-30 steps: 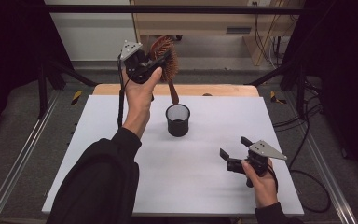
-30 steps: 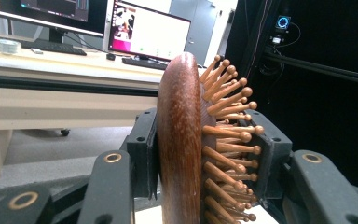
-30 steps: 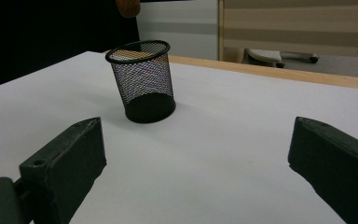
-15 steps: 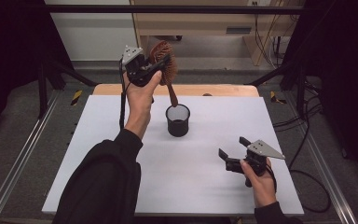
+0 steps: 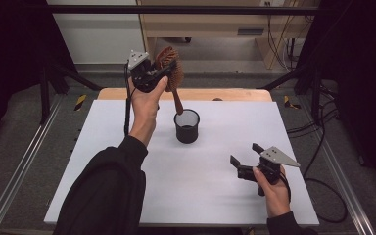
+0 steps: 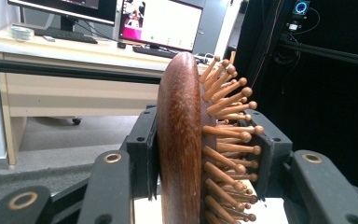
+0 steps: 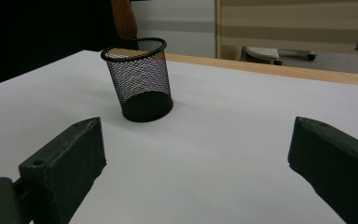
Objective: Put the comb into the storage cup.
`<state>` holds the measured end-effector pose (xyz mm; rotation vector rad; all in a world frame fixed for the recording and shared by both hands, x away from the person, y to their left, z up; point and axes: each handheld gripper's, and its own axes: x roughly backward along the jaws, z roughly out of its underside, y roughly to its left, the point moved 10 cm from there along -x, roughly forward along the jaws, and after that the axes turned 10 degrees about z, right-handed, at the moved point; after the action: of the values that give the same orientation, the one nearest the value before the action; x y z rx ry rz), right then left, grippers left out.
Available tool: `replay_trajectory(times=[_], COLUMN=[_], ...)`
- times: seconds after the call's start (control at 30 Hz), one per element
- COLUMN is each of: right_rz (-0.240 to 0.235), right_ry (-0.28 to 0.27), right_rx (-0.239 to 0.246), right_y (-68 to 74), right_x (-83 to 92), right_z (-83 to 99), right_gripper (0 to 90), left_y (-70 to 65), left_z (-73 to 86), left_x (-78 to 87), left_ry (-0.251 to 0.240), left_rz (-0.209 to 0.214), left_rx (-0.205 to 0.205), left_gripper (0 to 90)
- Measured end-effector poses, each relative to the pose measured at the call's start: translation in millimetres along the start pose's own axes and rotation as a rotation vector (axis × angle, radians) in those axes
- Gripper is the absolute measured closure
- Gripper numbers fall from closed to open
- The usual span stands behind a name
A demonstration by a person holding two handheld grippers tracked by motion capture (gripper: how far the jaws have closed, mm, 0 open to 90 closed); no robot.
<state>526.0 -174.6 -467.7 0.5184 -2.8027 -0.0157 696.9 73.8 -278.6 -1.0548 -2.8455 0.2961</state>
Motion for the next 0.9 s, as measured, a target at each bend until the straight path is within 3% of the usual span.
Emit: replay_trajectory(times=[0.9], right_rz=[0.005], right_ry=[0.003], right_rx=[0.010], right_y=[0.7], right_x=[-0.8], right_z=[0.4], right_gripper=[4.4], left_y=[-6.7], left_z=[30.4], left_x=[-12.8], left_ry=[0.057], left_rz=[0.020], left_rx=[-0.002], left_gripper=[51.8])
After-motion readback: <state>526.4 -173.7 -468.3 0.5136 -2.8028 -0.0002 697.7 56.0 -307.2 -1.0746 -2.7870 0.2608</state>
